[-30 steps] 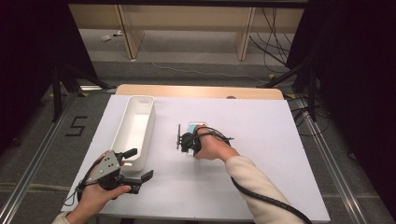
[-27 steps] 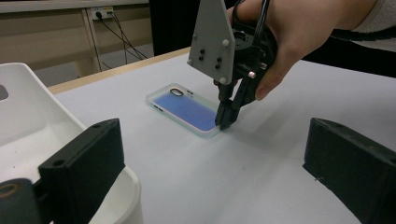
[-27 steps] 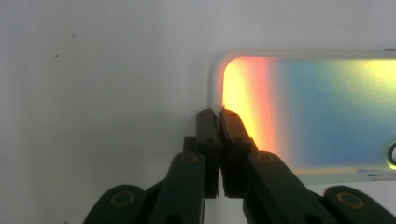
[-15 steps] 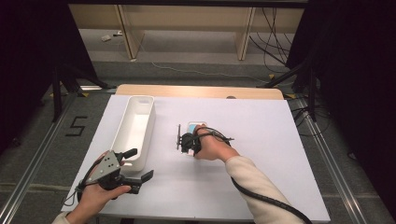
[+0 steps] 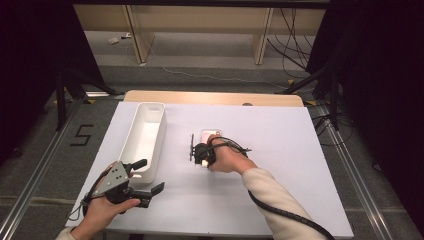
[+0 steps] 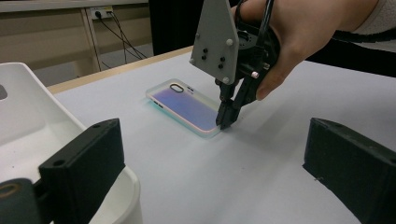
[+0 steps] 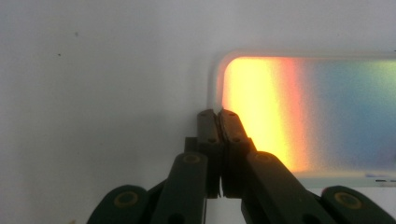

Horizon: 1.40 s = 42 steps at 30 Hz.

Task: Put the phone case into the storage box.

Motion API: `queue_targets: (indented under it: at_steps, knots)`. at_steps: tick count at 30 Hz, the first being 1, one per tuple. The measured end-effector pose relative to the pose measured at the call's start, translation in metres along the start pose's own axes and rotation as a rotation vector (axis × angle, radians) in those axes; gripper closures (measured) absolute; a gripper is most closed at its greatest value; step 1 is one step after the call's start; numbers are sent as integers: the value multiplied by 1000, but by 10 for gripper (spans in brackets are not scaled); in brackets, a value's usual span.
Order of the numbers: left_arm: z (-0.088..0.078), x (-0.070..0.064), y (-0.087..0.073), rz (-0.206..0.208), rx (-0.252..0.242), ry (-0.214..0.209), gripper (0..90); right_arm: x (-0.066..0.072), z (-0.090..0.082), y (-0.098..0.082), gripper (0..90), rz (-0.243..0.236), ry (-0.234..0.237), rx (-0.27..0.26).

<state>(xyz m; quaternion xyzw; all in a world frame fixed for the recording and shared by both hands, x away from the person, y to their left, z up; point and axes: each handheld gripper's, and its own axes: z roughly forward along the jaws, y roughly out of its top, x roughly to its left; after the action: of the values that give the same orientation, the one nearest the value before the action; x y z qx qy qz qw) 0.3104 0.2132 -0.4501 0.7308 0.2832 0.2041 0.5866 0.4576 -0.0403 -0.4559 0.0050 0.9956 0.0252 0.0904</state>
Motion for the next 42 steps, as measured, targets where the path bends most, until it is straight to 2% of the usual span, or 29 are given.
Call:
queue_targets:
  at_steps: [2,3,6,8,10,12,14,17,20,21,22,23,24,26,27,29,30,31,34,37,38,39,41,42]
  knots:
    - [0,0,0,7,1,-3,45,0,0,-1,895,-1,8,-4]
    - [0,0,0,2,2,-1,45,2,-1,-1,895,23,11,14]
    - [0,0,0,6,2,-3,46,2,-1,-1,896,18,11,10]
    - [0,0,0,7,2,-2,46,4,-1,-1,896,35,5,7]
    - [0,0,0,5,3,-2,47,3,-1,-2,896,-7,-8,-11]
    - [0,0,0,4,3,0,47,5,-2,-2,896,20,-6,7]
    - [0,0,0,5,3,0,47,4,-1,-3,896,-7,-13,-15]
    - [0,0,0,7,3,-1,47,7,-4,-4,896,28,-11,8]
    - [0,0,0,2,4,1,47,7,-5,-5,896,16,-25,-14]
    - [0,0,0,3,5,1,47,9,-7,-6,896,42,-28,9]
    - [0,0,0,3,4,2,47,7,-7,-7,896,8,-38,-18]
    - [0,0,0,3,5,2,48,6,-8,-8,896,-9,-45,-20]
    - [0,0,0,2,5,1,48,8,-8,-8,896,6,-44,-26]
    - [0,0,0,4,5,1,48,8,-10,-9,896,-7,-61,-29]
    - [0,0,0,4,6,2,48,10,-12,-9,896,17,-60,-22]
    - [0,0,0,5,5,2,48,11,-13,-11,896,-6,-75,-39]
    - [1,0,0,5,5,2,48,12,-14,-11,896,7,-77,-28]
    - [1,-1,0,4,5,2,48,12,-15,-11,896,-12,-83,-36]
    - [1,0,0,6,8,3,49,16,-18,-13,896,11,-87,-37]
    - [1,0,-1,3,7,3,49,19,-20,-15,896,4,-115,-41]
    - [1,0,-1,6,7,2,49,19,-20,-15,896,1,-109,-48]
    - [1,0,-1,3,7,3,49,19,-21,-16,896,-12,-120,-54]
    - [1,0,-1,6,7,3,49,21,-23,-18,896,-3,-125,-62]
    - [1,0,-1,3,8,3,49,22,-24,-19,896,-13,-133,-69]
